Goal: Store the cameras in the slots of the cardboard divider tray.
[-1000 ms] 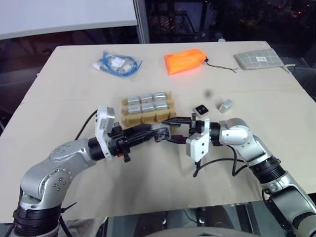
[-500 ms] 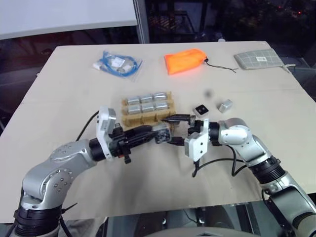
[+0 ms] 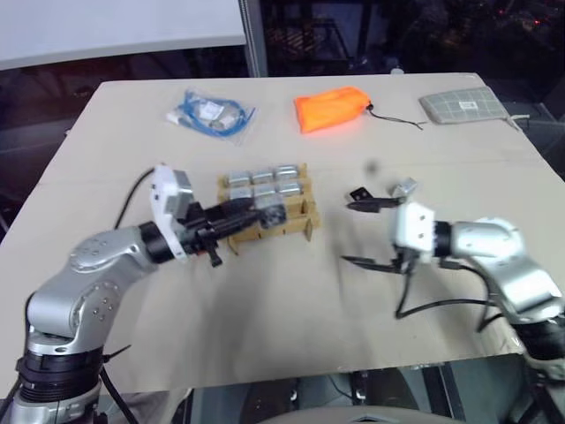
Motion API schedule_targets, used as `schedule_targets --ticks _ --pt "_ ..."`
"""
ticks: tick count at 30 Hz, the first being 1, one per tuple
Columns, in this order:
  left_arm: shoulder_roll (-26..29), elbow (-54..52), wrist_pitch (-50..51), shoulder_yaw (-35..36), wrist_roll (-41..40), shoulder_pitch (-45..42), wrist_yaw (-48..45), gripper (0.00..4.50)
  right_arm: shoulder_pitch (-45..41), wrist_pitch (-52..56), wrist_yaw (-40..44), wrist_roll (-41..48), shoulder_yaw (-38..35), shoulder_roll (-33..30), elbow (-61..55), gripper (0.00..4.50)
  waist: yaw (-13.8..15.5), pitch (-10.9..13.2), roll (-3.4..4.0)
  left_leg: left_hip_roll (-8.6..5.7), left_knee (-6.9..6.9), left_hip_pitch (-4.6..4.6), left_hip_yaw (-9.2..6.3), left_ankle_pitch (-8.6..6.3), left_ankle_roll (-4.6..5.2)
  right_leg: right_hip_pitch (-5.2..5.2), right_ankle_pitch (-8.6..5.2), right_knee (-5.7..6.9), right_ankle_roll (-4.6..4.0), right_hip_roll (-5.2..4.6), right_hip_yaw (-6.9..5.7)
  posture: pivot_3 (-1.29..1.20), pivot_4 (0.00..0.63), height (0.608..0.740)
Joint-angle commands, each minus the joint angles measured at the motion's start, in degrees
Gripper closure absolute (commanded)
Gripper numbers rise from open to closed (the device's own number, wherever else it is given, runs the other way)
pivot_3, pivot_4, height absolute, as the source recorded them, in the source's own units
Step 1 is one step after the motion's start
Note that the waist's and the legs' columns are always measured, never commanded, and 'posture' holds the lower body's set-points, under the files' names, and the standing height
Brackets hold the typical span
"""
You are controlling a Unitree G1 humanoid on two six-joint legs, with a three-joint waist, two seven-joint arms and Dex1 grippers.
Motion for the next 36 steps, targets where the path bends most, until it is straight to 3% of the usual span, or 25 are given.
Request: schedule_targets --ticks 1,6,14,23,36 --pt "1.7 3.1 -5.2 1.9 3.3 -0.6 -2.9 3.9 1.2 13.6 -0.5 14.0 -8.6 -4.4 -5.9 0.03 -0.1 0.0 -0.03 0.01 -0.01 0.0 0.0 -0.05 0.08 0.0 -0.03 -0.01 -0.06 0.0 0.0 0.0 0.15 0.74" --pt "1.9 10.0 -9.5 1.8 6.1 -1.3 -6.0 3.9 4.6 23.1 0.5 23.6 -16.7 -11.4 -7.4 0.03 0.3 0.0 -0.09 -0.01 -0.02 -0.03 0.01 -0.17 0.29 0.0 -0.09 -0.04 -0.15 -0.04 -0.01 0.0 0.15 0.74" --pt "-0.9 19.4 -15.9 -1.0 9.9 -7.5 -8.3 3.9 4.7 26.3 -1.3 30.7 -20.3 -11.4 -9.2 0.03 0.6 0.2 -0.37 -0.04 0.01 -0.13 -0.02 -0.19 0.33 -0.06 0.04 -0.03 0.07 -0.07 -0.07 0.0 0.15 0.74" --pt "-1.1 26.3 -19.5 -2.6 12.6 -10.4 -11.8 3.9 5.4 17.9 -2.9 26.5 -22.6 -6.8 -8.6 0.03 0.6 0.2 -0.43 -0.04 0.07 -0.37 -0.03 -0.14 0.25 -0.21 0.04 -0.04 0.1 -0.04 -0.1 0.0 0.15 0.74" --pt "-3.2 27.1 -21.1 -4.6 13.9 -11.0 -13.0 3.9 8.4 14.9 -2.8 25.4 -23.2 -6.0 -9.1 0.03 1.1 0.2 -0.42 -0.04 0.71 -0.95 -0.61 -0.1 0.18 -0.33 0.05 0.05 0.11 -0.05 -0.64 0.0 0.15 0.74"
